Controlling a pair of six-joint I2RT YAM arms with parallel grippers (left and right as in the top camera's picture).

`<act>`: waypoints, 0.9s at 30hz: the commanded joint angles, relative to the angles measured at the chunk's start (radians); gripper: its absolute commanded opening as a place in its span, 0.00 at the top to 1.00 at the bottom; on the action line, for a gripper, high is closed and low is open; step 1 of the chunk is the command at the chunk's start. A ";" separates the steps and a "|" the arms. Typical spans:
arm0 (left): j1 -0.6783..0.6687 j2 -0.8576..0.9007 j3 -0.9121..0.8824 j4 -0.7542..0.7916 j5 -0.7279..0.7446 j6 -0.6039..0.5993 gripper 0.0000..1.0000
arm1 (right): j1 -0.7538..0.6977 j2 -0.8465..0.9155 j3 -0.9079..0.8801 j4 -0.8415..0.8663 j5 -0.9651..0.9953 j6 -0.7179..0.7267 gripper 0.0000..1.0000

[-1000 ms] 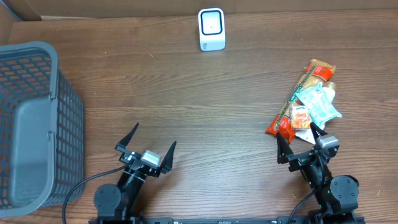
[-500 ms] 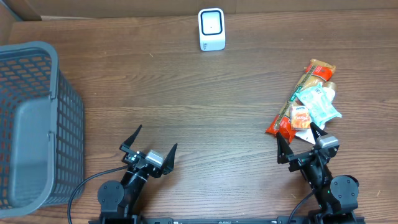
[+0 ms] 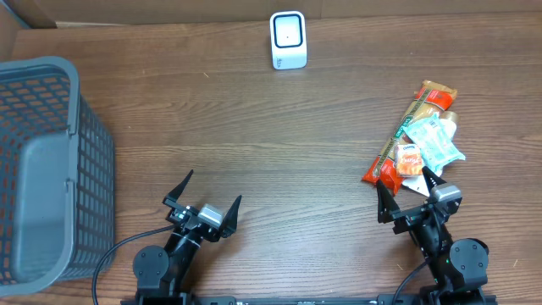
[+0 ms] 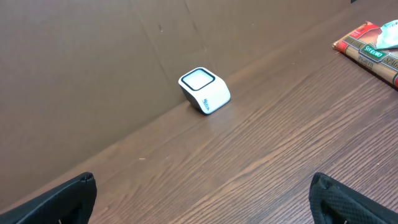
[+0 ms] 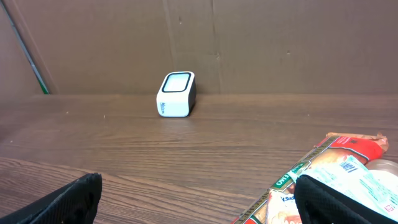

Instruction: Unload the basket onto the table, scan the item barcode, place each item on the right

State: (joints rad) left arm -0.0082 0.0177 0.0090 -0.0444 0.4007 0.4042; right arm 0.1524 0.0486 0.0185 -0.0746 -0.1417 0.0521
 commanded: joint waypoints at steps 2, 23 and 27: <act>-0.005 0.004 -0.004 0.000 0.011 0.026 0.00 | 0.005 -0.007 -0.010 0.005 0.007 0.003 0.00; -0.004 0.006 -0.004 -0.004 -0.458 -0.694 0.00 | 0.005 -0.007 -0.010 0.005 0.007 0.003 0.00; -0.004 0.006 -0.004 -0.004 -0.544 -0.693 0.00 | 0.005 -0.007 -0.010 0.005 0.007 0.003 0.00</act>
State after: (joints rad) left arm -0.0082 0.0181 0.0090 -0.0486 0.0116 -0.1947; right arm 0.1524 0.0486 0.0185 -0.0750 -0.1410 0.0517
